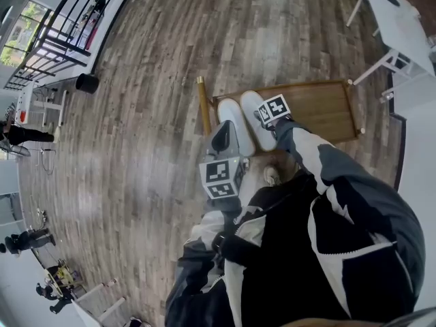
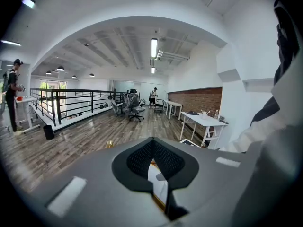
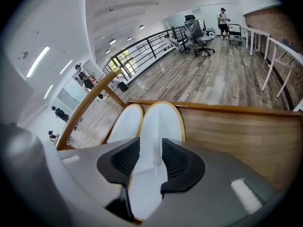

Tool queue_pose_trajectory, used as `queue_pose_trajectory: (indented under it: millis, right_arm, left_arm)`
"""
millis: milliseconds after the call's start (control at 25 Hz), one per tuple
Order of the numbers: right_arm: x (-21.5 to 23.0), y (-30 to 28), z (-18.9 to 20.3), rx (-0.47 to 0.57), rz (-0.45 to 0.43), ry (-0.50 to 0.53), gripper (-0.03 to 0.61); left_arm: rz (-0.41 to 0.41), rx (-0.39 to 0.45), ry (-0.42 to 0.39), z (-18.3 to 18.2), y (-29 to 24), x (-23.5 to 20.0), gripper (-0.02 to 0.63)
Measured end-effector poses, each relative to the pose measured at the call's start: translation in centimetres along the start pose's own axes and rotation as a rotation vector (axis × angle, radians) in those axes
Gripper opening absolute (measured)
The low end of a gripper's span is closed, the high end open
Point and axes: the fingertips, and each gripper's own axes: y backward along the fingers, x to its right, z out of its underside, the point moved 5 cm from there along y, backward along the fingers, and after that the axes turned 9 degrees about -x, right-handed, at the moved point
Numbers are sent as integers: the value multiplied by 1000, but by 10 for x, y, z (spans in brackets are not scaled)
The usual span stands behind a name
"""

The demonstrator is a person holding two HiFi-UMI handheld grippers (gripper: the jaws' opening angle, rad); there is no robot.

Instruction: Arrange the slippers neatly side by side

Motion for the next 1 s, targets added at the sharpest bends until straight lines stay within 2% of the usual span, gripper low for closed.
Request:
queue_pose_trajectory:
  millis: [200,480,680,760,880,1000]
  right_arm:
    - [-16,60,-11,166,-59,89,93]
    - [-40,182,-38,476,-133,172,10]
    - [-59,273,-38,674,-146,261,3]
    - [-66,300,-35,736,-116,309,3]
    - [-74,334,-31,822,-21,386,3]
    - [-80,354,-24,883,20,405,3]
  left_arm:
    - [4,34,24,-10,-8,-2,12]
    - [73,106,-22,-56,-23,21,12]
    - [119,155,-66,-84,-29,45,12]
    - [134,178,-73,-94,-29,53,12]
    - [158,199,-79,-103,-31,64,12]
    - [171,206,-80,-107,-29,71,12]
